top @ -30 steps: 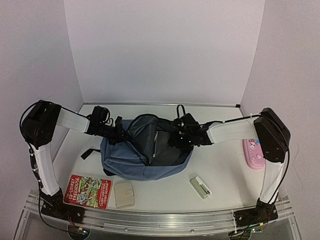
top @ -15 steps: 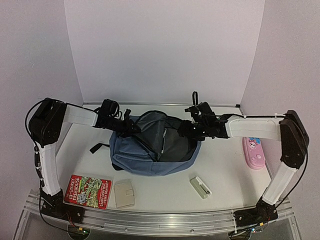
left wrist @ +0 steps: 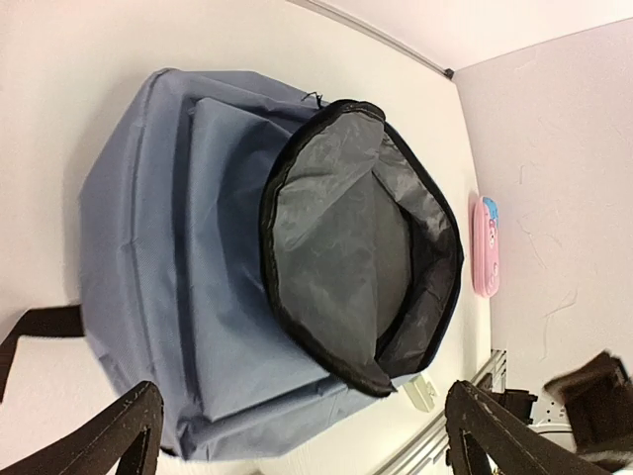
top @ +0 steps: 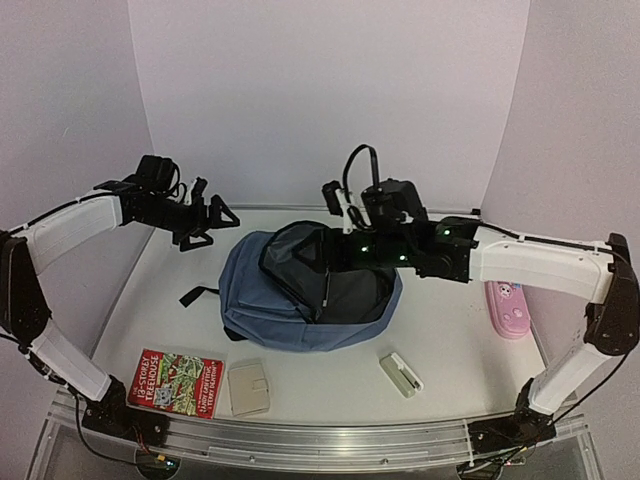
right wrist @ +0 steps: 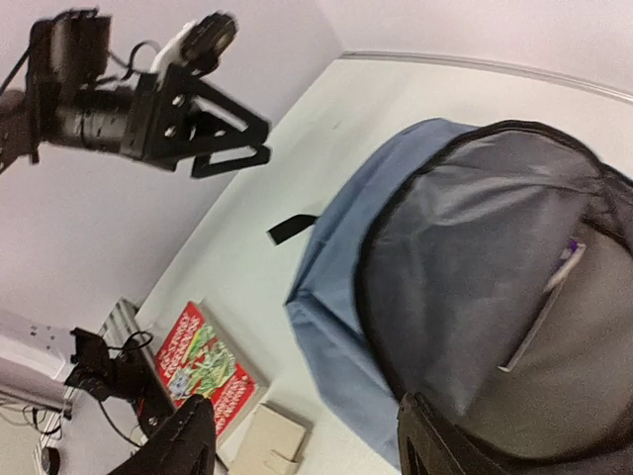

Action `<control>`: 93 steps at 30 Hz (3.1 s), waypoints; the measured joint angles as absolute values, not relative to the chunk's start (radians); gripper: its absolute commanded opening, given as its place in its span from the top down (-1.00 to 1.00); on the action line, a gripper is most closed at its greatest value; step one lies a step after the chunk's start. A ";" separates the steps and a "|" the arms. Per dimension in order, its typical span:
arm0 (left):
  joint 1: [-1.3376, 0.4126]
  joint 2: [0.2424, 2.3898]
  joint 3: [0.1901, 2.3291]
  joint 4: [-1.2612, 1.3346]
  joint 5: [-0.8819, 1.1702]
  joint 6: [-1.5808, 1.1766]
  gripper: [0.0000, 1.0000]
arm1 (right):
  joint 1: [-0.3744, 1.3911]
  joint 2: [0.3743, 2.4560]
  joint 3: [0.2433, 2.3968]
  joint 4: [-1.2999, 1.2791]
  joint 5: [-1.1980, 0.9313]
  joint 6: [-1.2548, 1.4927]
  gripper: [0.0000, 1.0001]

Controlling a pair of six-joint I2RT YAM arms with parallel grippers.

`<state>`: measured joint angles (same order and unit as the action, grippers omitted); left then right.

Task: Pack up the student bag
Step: Pick up the book from the center of the board.

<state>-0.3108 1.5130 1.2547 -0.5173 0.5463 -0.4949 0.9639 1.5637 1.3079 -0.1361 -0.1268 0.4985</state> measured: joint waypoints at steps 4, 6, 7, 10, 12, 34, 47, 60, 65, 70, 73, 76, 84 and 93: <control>-0.260 1.463 1.309 -0.669 0.524 -0.445 -0.99 | 1.068 1.687 1.402 -0.117 -0.181 0.497 -0.18; -0.234 1.445 1.337 -0.715 0.485 -0.415 -0.99 | 1.105 1.769 1.452 -0.102 -0.214 0.508 -0.16; -0.224 1.431 1.341 -0.726 0.462 -0.399 -0.99 | 1.122 1.816 1.475 -0.089 -0.236 0.519 -0.16; -0.219 1.382 1.329 -0.733 0.418 -0.362 -0.99 | 1.154 1.929 1.516 -0.054 -0.292 0.548 -0.15; -0.220 1.336 1.294 -0.718 0.394 -0.336 -0.99 | 1.164 1.998 1.542 -0.044 -0.321 0.564 -0.15; -0.222 1.268 1.123 -0.644 0.282 -0.231 -0.99 | 1.178 2.454 1.853 -0.031 -0.435 0.633 -0.23; -0.222 1.296 1.123 -0.644 0.290 -0.231 -0.99 | 1.199 2.559 1.992 -0.040 -0.507 0.637 -0.23; -0.222 1.313 1.124 -0.645 0.292 -0.232 -0.99 | 1.203 2.598 2.036 -0.017 -0.590 0.672 -0.14; -0.222 1.315 1.123 -0.645 0.293 -0.232 -0.99 | 1.203 2.607 2.038 0.007 -0.593 0.702 0.16; -0.222 1.315 1.123 -0.645 0.292 -0.232 -0.99 | 1.203 2.607 2.037 0.027 -0.594 0.724 0.58; -0.222 1.315 1.123 -0.645 0.292 -0.233 -0.99 | 1.206 2.607 2.026 0.069 -0.598 0.747 0.85; -0.222 1.315 1.123 -0.645 0.292 -0.234 -0.99 | 1.207 2.606 2.010 0.116 -0.600 0.767 1.00; -0.222 1.303 1.123 -0.644 0.283 -0.249 -0.99 | 1.221 2.512 1.905 0.176 -0.553 0.768 1.00; -0.222 1.141 1.140 -0.650 0.292 -0.392 -0.99 | 1.245 2.172 1.733 0.178 -0.389 0.692 1.00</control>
